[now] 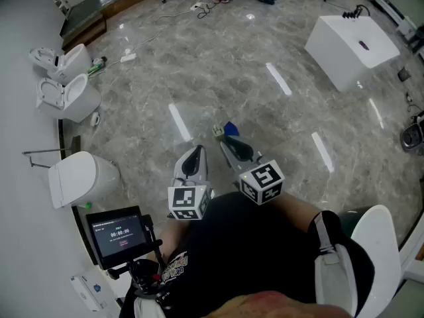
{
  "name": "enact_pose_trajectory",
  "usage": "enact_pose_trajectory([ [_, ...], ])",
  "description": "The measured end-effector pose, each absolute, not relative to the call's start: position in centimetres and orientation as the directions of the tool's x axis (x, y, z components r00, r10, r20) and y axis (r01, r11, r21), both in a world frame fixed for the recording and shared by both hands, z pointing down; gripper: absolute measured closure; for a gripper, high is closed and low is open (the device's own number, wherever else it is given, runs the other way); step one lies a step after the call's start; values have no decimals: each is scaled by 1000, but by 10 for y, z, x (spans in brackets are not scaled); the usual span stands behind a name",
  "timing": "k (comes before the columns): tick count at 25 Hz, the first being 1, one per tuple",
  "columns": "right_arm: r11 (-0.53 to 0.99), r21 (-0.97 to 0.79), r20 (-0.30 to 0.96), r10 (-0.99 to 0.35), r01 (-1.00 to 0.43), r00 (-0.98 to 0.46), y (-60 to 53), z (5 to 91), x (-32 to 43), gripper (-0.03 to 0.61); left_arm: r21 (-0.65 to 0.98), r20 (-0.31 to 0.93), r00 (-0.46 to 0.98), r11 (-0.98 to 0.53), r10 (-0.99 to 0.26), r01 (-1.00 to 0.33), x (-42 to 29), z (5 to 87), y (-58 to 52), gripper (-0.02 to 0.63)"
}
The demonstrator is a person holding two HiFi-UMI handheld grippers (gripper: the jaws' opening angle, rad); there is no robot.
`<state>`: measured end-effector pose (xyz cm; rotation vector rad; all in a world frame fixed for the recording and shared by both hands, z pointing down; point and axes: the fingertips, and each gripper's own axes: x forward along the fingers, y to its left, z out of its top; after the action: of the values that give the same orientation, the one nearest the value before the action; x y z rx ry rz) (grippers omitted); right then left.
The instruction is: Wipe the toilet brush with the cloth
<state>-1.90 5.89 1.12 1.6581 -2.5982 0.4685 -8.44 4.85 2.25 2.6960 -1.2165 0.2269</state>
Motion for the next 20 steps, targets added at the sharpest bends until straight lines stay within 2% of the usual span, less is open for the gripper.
enact_pose_trajectory([
  [20, 410, -238, 193, -869, -881, -456, 54, 16, -25, 522, 117, 215, 636, -627, -741, -770, -91, 29, 45, 606],
])
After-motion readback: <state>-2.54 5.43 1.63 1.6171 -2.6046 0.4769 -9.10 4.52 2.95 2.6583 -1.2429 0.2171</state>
